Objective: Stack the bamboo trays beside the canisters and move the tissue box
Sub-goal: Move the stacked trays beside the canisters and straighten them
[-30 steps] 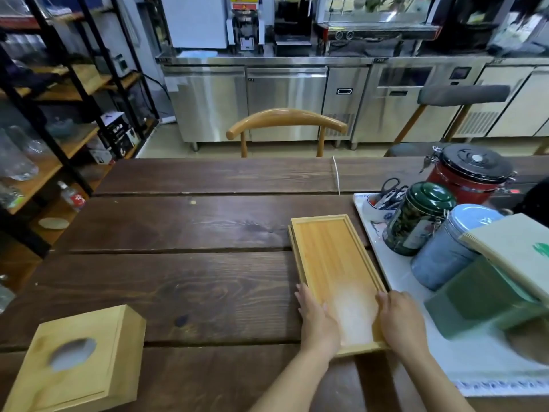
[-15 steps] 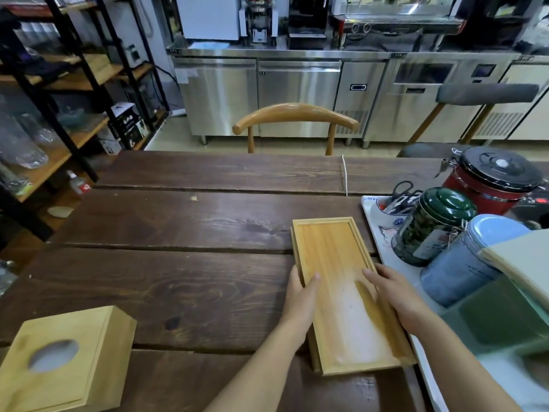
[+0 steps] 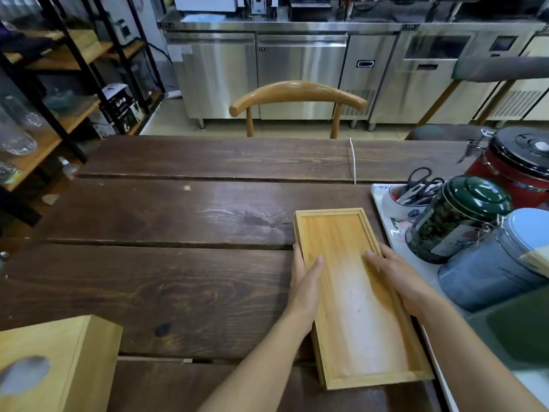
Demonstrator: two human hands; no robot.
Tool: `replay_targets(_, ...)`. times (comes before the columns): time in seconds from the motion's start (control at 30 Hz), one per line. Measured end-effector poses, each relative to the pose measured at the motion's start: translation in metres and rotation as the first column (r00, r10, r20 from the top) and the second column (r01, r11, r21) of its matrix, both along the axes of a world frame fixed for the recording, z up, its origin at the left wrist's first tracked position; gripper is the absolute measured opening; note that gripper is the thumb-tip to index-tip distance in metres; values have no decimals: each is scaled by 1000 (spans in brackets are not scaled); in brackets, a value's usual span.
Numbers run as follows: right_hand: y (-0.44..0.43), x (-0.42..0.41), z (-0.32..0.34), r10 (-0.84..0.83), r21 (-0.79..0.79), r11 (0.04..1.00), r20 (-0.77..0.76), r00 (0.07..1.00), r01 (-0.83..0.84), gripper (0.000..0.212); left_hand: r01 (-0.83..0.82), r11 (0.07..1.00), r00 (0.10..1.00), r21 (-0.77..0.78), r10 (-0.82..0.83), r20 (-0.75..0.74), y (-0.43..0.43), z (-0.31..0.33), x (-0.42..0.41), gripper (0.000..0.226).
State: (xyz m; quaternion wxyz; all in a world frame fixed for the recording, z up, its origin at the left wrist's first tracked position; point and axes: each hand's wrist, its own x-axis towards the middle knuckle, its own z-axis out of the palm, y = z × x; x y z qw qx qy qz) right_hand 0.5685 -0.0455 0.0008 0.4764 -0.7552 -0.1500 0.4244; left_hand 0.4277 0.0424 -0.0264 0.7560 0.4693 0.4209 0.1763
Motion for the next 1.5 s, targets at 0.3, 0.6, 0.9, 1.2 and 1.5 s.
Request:
replay_targets(0.3, 12, 13, -4, 8, 18, 1000, 107, 994, -10, 36, -33, 994, 998, 105, 39, -53, 28, 2, 10, 61)
replay_targets(0.6, 15, 19, -8, 15, 53, 998, 58, 998, -18, 43, -49, 997, 999, 55, 47, 27, 42, 7, 24, 55)
replay_targets(0.9, 9, 18, -5, 42, 81, 996, 40, 998, -45, 47, -50, 999, 996, 17, 49, 70, 32, 9, 19, 60)
replay_targets(1.2, 7, 15, -4, 17, 78, 997, 29, 999, -19, 35, -63, 998, 997, 1, 62, 41, 20, 5, 12, 57)
replay_targets(1.5, -5, 19, 3, -10, 42, 999, 31, 999, 8, 33, -43, 999, 999, 28, 42, 28, 5, 4, 18, 56)
